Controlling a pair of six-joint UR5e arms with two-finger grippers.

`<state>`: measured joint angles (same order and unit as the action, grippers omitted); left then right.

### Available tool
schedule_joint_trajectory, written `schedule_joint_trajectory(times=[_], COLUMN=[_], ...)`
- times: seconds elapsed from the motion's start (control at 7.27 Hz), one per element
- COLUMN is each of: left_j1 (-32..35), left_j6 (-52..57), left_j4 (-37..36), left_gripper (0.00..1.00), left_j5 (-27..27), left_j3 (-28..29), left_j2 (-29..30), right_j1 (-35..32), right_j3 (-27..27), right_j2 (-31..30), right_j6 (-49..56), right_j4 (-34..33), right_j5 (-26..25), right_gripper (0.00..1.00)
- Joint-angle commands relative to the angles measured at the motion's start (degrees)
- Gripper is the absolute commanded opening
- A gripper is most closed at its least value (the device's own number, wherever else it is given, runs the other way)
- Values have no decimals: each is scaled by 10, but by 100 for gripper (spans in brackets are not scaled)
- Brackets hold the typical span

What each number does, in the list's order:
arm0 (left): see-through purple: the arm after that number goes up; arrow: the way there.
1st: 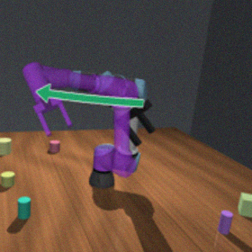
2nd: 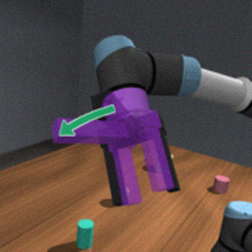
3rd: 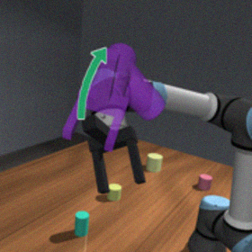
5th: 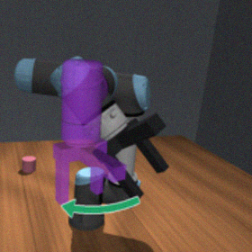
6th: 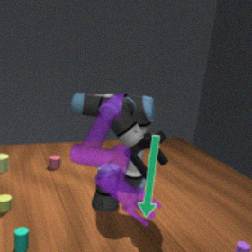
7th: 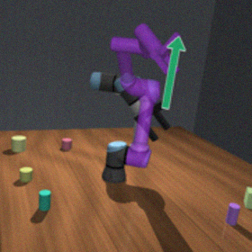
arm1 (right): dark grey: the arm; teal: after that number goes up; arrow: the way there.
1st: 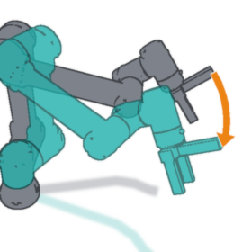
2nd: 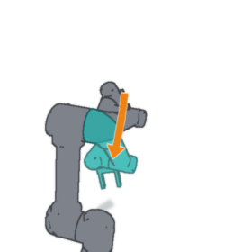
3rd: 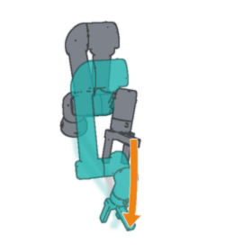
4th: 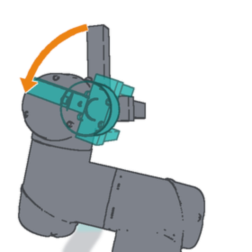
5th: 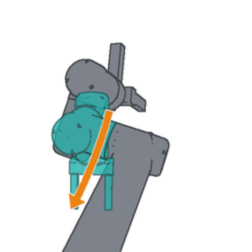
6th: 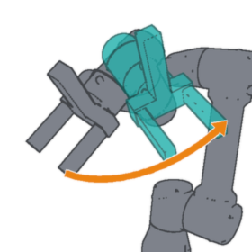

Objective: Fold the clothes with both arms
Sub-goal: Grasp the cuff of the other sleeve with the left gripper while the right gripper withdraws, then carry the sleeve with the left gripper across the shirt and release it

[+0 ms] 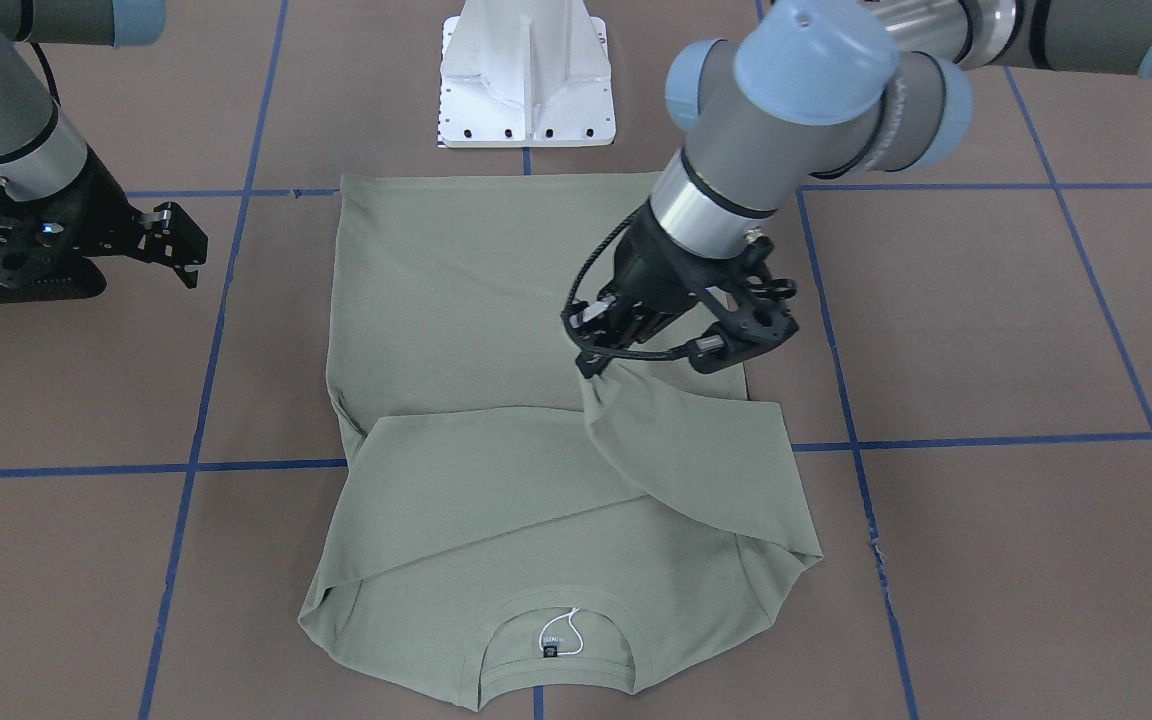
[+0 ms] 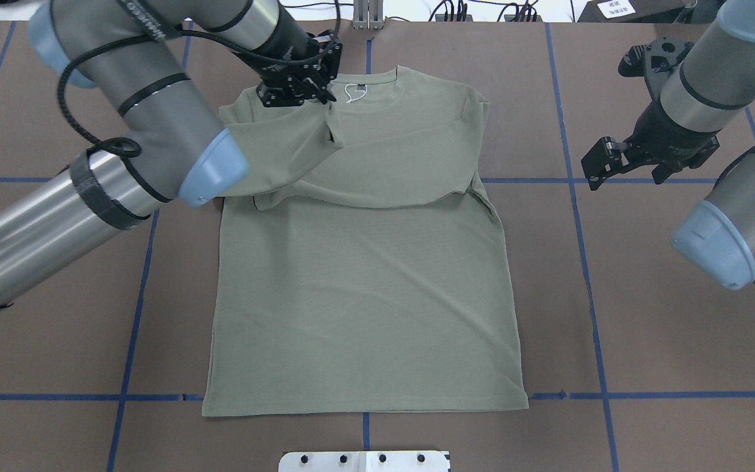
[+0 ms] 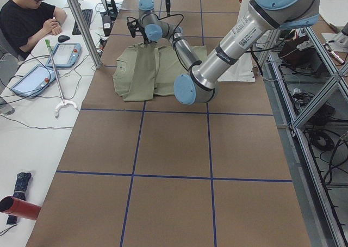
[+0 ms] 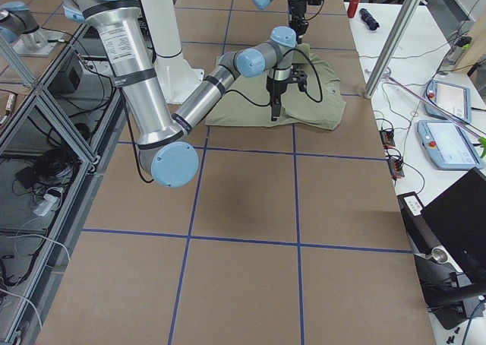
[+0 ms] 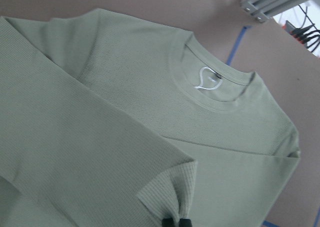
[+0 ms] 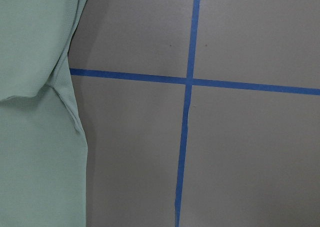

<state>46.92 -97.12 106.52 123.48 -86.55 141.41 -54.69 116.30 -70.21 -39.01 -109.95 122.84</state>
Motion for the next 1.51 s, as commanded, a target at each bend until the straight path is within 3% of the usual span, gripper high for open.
schedule_joint_trajectory(times=[0.0,0.28,1.1,1.24,1.38], left_j1=[-57,-102,-147,-151,-151], left_j6=[-60,-98,-98,-98,-96], left_j4=[60,151,283,297,323], left_gripper=[0,0,0,46,98], left_j5=[-12,-68,-150,-160,-160], left_j3=[50,151,294,304,304], left_j2=[45,87,119,123,123], right_j1=[-4,-4,-9,-10,-11], right_j3=[2,2,-1,-1,-1], right_j2=[-6,-6,-14,-14,-13], right_j6=[2,0,0,-1,-1], right_j4=[0,0,0,0,0], right_j5=[1,0,-1,-1,-1], right_gripper=[100,100,100,100,100])
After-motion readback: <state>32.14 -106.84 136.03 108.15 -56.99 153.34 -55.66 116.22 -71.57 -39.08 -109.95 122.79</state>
